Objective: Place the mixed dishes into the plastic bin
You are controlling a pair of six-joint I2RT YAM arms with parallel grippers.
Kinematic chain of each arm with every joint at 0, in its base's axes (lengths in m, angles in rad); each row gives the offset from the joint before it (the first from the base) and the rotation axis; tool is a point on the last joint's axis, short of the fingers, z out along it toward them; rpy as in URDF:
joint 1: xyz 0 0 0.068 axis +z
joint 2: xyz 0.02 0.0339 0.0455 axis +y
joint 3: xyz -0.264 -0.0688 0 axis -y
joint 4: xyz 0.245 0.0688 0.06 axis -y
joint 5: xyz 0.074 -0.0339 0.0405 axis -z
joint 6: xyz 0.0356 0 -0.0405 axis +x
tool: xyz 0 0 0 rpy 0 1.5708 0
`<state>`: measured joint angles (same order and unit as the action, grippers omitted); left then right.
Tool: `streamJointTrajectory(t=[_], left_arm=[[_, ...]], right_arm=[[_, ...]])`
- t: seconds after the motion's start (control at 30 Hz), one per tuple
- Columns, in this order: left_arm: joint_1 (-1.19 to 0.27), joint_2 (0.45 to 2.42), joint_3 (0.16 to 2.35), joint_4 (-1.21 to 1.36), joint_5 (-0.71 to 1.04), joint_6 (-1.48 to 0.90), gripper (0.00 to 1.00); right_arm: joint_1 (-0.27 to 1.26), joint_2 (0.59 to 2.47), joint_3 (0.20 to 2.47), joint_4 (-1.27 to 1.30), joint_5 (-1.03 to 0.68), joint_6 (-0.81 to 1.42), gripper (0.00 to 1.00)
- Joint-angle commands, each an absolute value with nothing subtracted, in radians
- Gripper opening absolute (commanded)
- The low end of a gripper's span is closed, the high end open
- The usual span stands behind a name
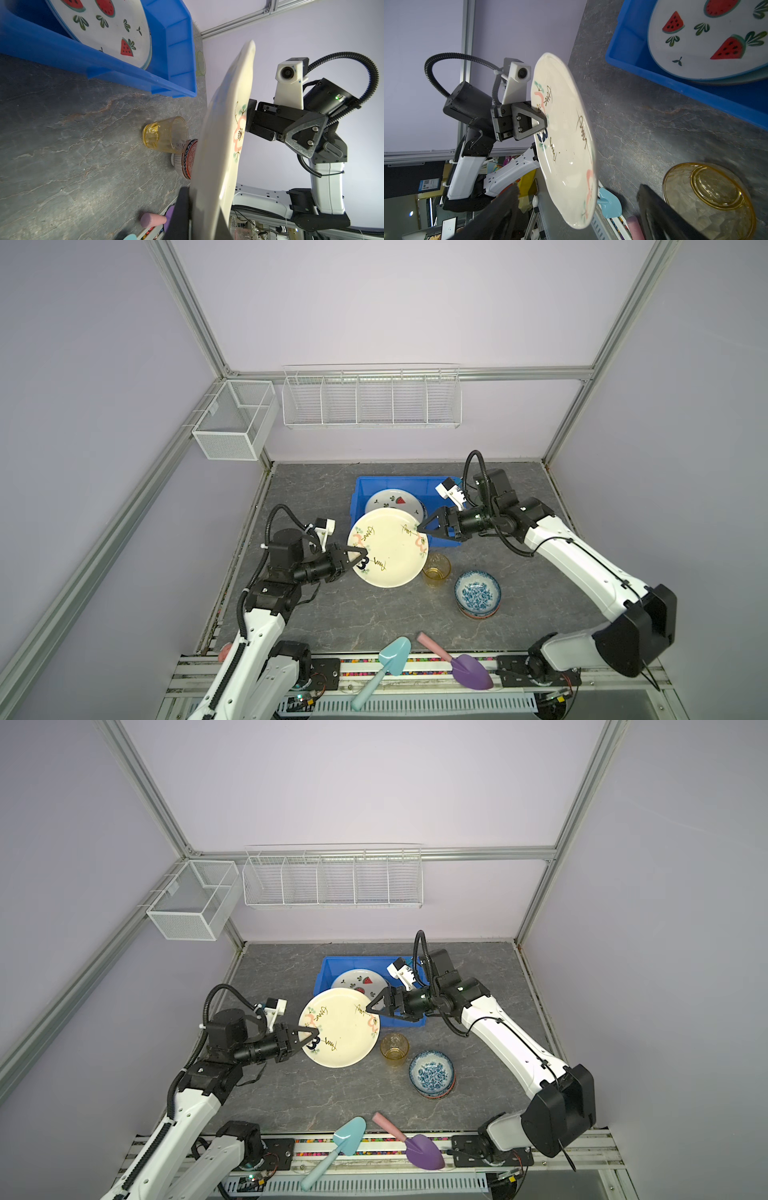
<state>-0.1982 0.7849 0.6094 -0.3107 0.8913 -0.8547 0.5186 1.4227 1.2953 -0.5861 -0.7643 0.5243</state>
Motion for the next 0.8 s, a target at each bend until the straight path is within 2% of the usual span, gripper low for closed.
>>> streamJointTrajectory(t=[0.0,0.43,0.77], left_arm=[[-0.204,0.785,0.669,-0.212,0.954,-0.835,0.0],[-0.204,0.869,0.681,-0.122,1.014,-0.823,0.0],[-0.204,0.94,0.714,-0.1,1.045,-0.798,0.0]], right_arm=[[0.511,1.388,1.264,-0.544,-0.779,0.548,0.89],[0.496,1.374,1.227,-0.486,-0.689,0.589,0.83],[0.497,1.397,1.22,-0.439,-0.72,0.618,0.69]])
